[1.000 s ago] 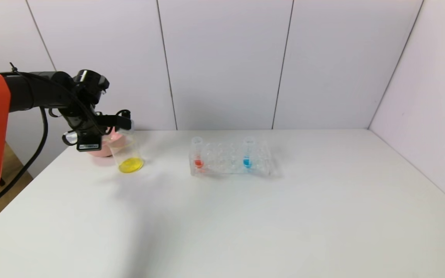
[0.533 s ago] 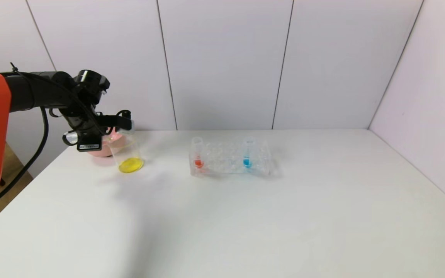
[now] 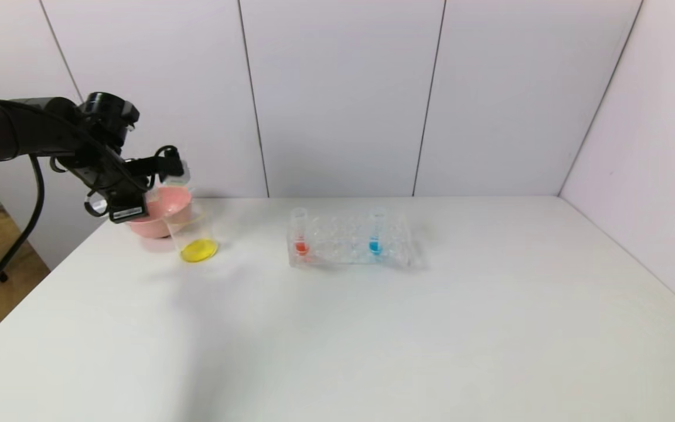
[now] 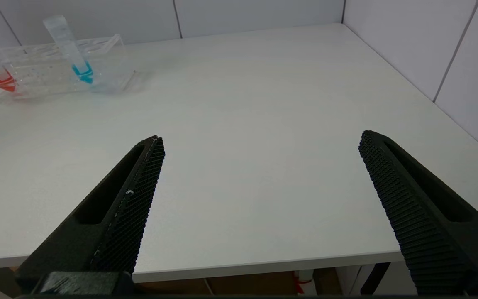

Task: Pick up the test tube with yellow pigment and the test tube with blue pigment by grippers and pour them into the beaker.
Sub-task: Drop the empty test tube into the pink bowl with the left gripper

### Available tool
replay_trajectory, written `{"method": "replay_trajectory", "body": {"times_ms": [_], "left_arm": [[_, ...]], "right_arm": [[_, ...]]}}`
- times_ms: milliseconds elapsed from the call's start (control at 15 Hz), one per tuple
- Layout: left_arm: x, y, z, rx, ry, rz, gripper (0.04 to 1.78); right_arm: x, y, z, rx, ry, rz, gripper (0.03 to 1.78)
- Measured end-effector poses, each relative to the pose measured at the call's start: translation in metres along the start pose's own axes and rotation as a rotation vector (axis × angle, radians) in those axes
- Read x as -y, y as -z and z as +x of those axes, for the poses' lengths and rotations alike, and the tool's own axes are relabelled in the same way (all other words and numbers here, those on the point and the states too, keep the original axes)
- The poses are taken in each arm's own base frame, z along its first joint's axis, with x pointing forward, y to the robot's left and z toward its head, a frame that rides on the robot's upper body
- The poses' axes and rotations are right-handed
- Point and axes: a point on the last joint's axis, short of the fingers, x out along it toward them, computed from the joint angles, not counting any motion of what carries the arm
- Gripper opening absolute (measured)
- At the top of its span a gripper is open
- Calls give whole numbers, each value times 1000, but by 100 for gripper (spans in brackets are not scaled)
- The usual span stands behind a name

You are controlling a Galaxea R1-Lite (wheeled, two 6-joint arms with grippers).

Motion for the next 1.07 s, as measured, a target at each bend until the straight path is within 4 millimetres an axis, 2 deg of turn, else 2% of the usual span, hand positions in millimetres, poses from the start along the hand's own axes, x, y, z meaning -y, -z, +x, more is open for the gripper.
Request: {"method": "replay_trajectory", "body": {"times_ms": [267, 533, 867, 1067], "left_arm": [[-16, 5, -21, 236, -19, -384, 54], [-44, 20, -45, 384, -199, -719, 54], [-60, 31, -49, 482, -436, -1187, 54], [-54, 33, -38, 491, -495, -1251, 54]], "right_arm": [[0, 0, 0, 0, 0, 0, 171], [0, 0, 0, 0, 0, 0, 171], [0, 0, 0, 0, 0, 0, 171], [0, 0, 0, 0, 0, 0, 171]]}}
